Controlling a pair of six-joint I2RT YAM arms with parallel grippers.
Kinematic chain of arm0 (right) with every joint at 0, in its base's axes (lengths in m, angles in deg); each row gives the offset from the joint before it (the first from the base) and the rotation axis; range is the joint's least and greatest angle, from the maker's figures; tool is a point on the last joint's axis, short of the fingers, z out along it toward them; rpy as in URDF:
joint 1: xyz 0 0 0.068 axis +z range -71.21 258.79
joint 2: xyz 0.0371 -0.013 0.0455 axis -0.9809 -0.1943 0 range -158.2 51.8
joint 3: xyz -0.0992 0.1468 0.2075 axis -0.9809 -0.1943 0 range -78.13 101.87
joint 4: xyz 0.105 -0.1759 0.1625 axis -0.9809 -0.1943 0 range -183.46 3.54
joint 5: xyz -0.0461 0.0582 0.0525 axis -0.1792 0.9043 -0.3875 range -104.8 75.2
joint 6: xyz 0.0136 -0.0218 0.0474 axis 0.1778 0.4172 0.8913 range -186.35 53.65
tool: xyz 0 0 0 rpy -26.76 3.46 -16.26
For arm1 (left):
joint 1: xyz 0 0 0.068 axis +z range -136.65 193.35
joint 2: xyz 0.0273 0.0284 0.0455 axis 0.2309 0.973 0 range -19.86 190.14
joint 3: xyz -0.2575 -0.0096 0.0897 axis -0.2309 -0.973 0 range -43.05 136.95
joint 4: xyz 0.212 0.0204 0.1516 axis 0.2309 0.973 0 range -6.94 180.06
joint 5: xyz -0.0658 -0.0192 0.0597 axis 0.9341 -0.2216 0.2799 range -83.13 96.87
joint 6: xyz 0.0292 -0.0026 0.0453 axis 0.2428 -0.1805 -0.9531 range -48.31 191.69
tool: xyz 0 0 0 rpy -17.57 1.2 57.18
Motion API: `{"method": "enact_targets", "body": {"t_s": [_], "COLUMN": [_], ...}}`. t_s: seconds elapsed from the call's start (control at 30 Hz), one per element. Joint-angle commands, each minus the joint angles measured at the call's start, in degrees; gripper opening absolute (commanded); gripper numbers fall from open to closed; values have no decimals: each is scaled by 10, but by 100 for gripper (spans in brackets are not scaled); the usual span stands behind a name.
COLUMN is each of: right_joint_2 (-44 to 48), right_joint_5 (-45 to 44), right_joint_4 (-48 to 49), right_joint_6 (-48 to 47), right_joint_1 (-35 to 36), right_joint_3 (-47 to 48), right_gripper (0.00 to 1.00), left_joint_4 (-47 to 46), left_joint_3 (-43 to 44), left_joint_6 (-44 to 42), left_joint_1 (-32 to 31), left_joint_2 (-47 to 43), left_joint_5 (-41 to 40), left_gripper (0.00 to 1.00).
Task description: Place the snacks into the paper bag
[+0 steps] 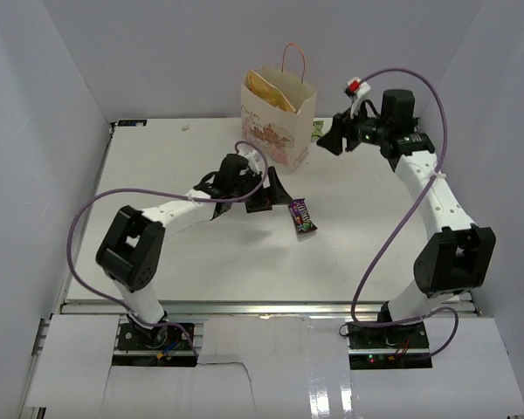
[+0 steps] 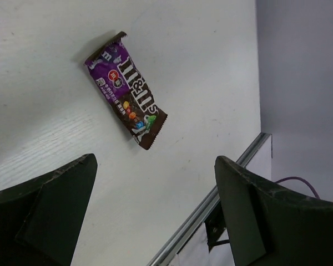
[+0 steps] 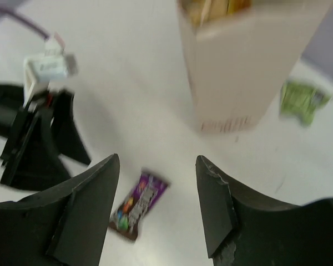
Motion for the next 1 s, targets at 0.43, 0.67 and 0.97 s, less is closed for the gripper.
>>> {"method": "enact_targets", "body": {"t_s": [0.43,0.67,0.97], "right_joint_2": [254,264,275], "right_joint_5": [35,45,52], "right_joint_4": [-90,-72,-70], "right_joint_6": [-168,-149,-151], "right_joint_1": [-180,-183,-183], "right_joint_3": [-447,-460,-475], "right_gripper": [66,66,66], "left_joint_4": [414,472,466], "left_joint_3": [416,468,468], "left_joint_6": [117,92,32], "left_joint_1": [-128,-139,-142], "left_joint_2": [342,417,388], "left_joint_5": [-275,-294,-316], "left_gripper": [82,58,25]}}
